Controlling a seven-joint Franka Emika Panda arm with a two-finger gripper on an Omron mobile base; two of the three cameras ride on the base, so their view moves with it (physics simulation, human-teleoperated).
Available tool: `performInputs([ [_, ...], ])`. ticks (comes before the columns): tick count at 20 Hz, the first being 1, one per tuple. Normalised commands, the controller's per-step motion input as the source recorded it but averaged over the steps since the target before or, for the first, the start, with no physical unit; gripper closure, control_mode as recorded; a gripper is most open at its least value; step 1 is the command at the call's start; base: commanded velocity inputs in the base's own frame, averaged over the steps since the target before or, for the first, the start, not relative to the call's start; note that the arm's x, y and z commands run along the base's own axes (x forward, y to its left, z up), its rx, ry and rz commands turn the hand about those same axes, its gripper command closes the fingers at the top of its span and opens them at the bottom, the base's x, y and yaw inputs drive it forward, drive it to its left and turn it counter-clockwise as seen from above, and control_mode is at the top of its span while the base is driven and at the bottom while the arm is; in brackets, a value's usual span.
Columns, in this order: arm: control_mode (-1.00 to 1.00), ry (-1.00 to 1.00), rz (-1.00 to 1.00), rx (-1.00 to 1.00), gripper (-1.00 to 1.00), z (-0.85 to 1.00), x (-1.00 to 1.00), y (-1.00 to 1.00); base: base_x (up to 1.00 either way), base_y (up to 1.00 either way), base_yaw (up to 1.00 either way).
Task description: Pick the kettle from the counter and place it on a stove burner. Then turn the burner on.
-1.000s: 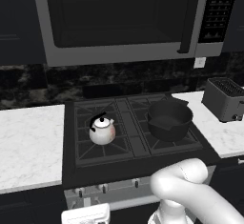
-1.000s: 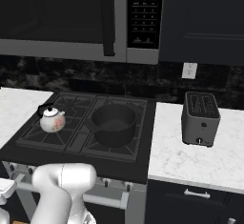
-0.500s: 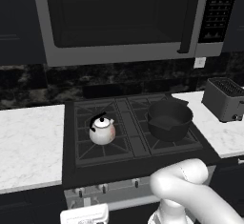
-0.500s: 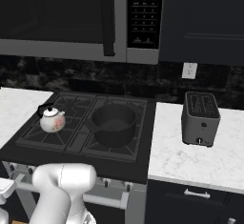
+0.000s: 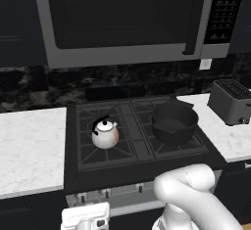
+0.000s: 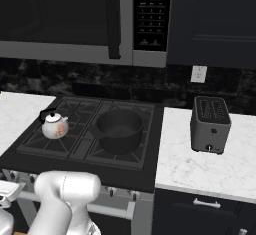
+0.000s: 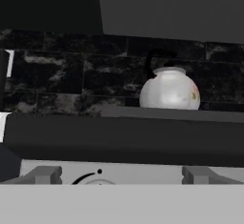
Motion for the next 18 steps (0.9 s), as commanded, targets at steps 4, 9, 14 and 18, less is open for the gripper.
performInputs([
  [4,-1.00,0.00,0.00,0.00,-1.00,-0.20,0.24,0.03,0.00,0.00,0.00],
  [9,-1.00,0.00,0.00,0.00,-1.00,-0.28,0.14,0.13,0.00,0.00,0.00],
  [14,-1.00,0.00,0.00,0.00,-1.00,-0.33,0.03,0.17,0.00,0.00,0.00],
  [18,-1.00,0.00,0.00,0.00,-1.00,-0.25,0.04,0.14,0.00,0.00,0.00],
])
